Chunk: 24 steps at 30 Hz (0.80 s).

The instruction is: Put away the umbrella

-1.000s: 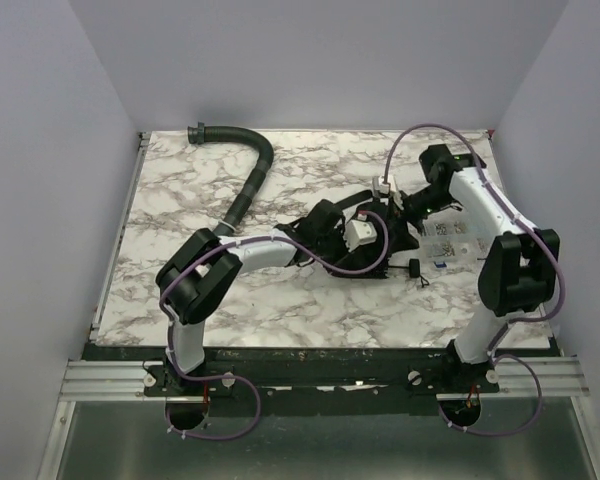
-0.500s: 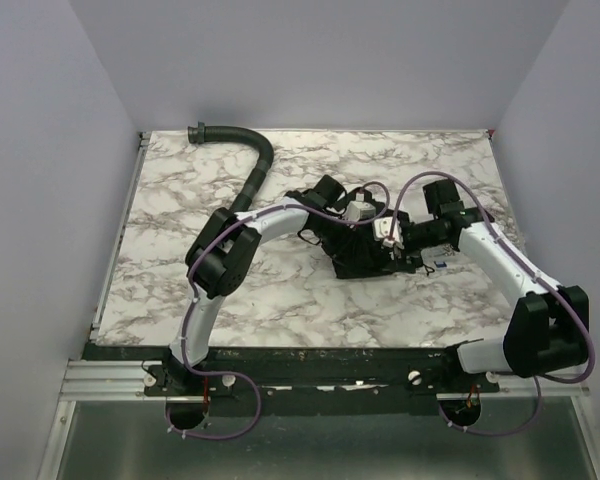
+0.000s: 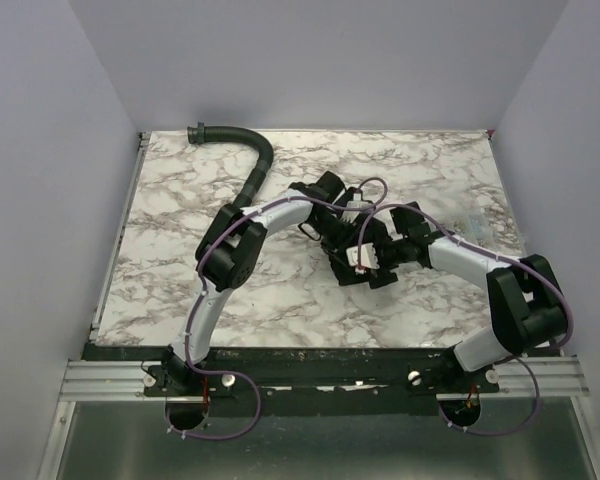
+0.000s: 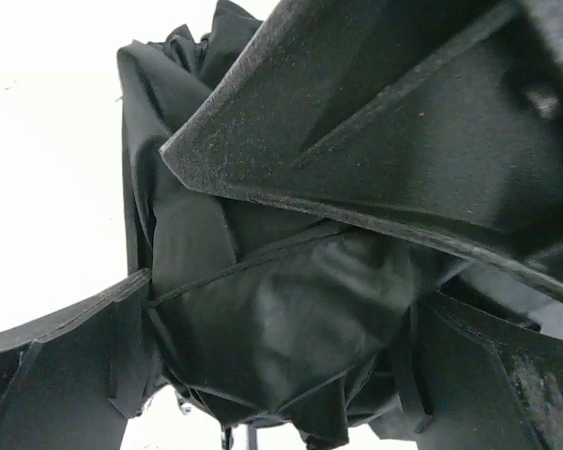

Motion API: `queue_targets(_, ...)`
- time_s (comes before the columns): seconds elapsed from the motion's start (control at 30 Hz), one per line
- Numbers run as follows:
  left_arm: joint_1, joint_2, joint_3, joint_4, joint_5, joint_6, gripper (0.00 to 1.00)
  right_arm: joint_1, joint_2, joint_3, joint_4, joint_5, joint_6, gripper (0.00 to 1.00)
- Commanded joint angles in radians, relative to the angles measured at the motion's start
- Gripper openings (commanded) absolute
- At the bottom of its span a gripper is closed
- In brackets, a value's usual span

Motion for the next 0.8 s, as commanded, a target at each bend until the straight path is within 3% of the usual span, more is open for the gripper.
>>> queue_targets(0.0,0.015,0.006,-0.018,-0.063,-0.066,-0.034,0.58,0.007,0.102,-0.023,0.103,0.147,-0.04,0.99)
queue_targets(0.07,0.026,-0.049,-0.036,0.001,-0.065,-0.07,0.68,0.011,0.139,-0.008,0.08,0.149,-0.033,0.92)
queue_targets(0.17,0.05,-0.165,-0.111,0.163,-0.066,-0.135,0.82,0.011,0.193,0.044,-0.024,0.158,-0.02,0.71)
queue_targets(0.27,0.085,-0.289,-0.2,0.319,-0.058,-0.185,0.87,0.011,0.227,0.087,-0.124,0.147,-0.017,0.56)
queue_targets(0.3,0.097,-0.319,-0.224,0.354,-0.061,-0.19,0.96,0.011,0.23,0.093,-0.149,0.135,-0.018,0.52)
queue_targets(0.33,0.105,-0.355,-0.252,0.391,-0.067,-0.194,0.98,0.01,0.234,0.103,-0.17,0.121,-0.017,0.48)
queue_targets(0.47,0.136,-0.488,-0.401,0.521,-0.105,-0.165,0.99,0.011,0.259,0.154,-0.246,0.087,0.016,0.36)
queue_targets(0.63,0.141,-0.663,-0.632,0.681,-0.288,-0.076,0.98,0.011,0.287,0.243,-0.391,0.012,0.043,0.28)
queue_targets(0.77,0.155,-0.606,-0.621,0.659,-0.292,-0.145,0.99,0.011,0.318,0.328,-0.604,-0.048,0.024,0.27)
